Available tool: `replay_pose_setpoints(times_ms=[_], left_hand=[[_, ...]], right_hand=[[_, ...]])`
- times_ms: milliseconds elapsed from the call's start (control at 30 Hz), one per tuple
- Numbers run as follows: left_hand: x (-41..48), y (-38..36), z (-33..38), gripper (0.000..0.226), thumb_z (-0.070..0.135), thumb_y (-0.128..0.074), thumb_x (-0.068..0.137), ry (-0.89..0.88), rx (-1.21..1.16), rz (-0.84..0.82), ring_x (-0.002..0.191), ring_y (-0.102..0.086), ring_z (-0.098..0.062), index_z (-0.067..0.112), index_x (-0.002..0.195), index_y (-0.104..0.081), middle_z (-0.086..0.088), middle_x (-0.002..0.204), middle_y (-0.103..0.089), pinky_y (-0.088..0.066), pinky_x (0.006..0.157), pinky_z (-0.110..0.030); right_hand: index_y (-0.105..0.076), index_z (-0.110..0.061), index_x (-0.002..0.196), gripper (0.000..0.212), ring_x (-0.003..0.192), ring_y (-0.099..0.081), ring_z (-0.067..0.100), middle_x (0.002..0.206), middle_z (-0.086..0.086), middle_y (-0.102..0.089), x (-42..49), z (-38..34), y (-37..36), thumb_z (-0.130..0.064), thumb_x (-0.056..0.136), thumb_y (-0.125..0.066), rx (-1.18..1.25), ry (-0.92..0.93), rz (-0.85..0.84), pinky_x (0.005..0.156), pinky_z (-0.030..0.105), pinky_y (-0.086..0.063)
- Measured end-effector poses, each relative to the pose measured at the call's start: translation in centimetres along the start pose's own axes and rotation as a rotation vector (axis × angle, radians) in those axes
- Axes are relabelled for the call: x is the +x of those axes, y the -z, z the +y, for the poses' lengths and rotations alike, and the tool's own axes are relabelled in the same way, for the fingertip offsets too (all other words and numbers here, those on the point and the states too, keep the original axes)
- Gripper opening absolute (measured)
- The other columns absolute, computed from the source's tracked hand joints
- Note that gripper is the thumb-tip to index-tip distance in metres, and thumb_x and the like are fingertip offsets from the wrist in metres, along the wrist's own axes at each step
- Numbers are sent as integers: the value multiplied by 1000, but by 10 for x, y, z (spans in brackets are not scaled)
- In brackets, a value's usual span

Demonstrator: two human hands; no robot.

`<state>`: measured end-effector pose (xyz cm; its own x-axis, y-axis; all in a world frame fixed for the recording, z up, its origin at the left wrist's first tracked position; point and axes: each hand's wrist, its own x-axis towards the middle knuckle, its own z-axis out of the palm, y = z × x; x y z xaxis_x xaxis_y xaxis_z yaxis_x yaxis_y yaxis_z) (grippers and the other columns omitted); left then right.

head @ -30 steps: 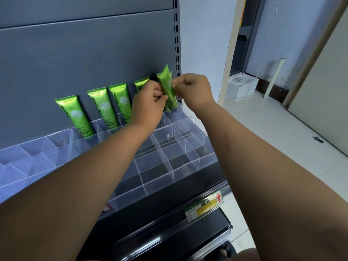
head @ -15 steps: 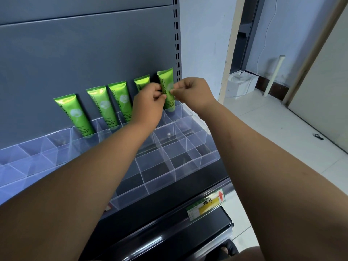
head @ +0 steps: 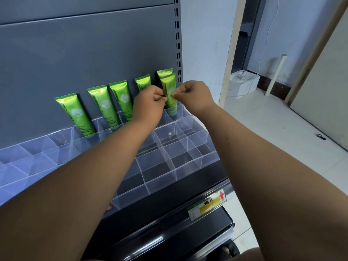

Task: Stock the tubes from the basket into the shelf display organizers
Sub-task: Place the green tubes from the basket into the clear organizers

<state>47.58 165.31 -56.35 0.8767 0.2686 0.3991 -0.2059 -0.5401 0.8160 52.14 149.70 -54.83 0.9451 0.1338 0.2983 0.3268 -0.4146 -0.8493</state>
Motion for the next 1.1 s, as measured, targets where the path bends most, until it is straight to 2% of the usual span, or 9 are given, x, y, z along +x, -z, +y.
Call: replay_pose_setpoints(times_ms=[167, 333, 467, 567, 700, 867, 967, 1100], left_hand=[[0, -1, 1, 12, 10, -71, 90, -3, 35, -7, 89, -72, -20, 12, 102, -70, -5, 94, -76, -59, 87, -43], [-3, 0, 5, 12, 12, -69, 92, -28, 69, -4, 86, -72, -20, 7, 102, -73, -5, 90, -76, -59, 82, -39], [-5, 0, 6, 15, 17, -64, 91, -50, 90, -20, 82, -70, -29, 5, 94, -72, -8, 81, -74, -58, 78, -47], [-5, 0, 6, 22, 23, -61, 86, -43, 86, -21, 82, -70, -33, 4, 92, -72, -11, 79, -73, -58, 78, -50], [-5, 0, 6, 24, 25, -63, 84, -23, 47, 0, 84, -73, -29, 7, 95, -74, -7, 82, -76, -60, 82, -49], [-4, 0, 6, 14, 16, -68, 89, -28, 63, 15, 86, -73, -22, 8, 99, -75, -4, 86, -76, -60, 84, -46], [-4, -1, 8, 13, 16, -69, 91, -59, 107, 32, 84, -72, -19, 7, 99, -74, -4, 87, -76, -59, 82, -38], [-5, -3, 12, 16, 19, -70, 93, -93, 168, 76, 76, -65, -12, 6, 102, -72, -4, 87, -75, -46, 66, -14]], right_hand=[[-75, -9, 87, 15, 84, -69, 20, 83, 4, -73, 0, 1, 0, -24, 85, -79, 4, -15, 18, 80, 35, -56], [-75, -12, 87, 12, 80, -67, 15, 82, 0, -72, -2, 1, 0, -23, 84, -79, 17, -22, 23, 78, 32, -56], [-74, -16, 87, 8, 84, -68, 14, 84, -3, -72, -5, 0, 1, -22, 84, -79, 23, 11, 31, 78, 27, -54], [-75, -16, 88, 6, 87, -70, 18, 85, 0, -73, -6, 0, 1, -20, 85, -77, -17, 42, 28, 81, 31, -56], [-76, -13, 91, 7, 87, -70, 18, 86, -1, -73, -7, 0, 1, -18, 86, -77, -32, 41, 42, 84, 36, -59], [-78, -13, 94, 11, 89, -70, 16, 89, -2, -74, -8, 0, 2, -18, 85, -77, -5, 21, 40, 87, 36, -58], [-76, -15, 97, 13, 88, -69, 14, 88, -4, -72, -8, -2, 1, -20, 85, -78, -20, 17, 39, 87, 34, -58], [-73, -14, 112, 30, 97, -68, 15, 97, -3, -71, -9, -7, 2, -24, 84, -78, -66, 23, 23, 92, 31, -55]])
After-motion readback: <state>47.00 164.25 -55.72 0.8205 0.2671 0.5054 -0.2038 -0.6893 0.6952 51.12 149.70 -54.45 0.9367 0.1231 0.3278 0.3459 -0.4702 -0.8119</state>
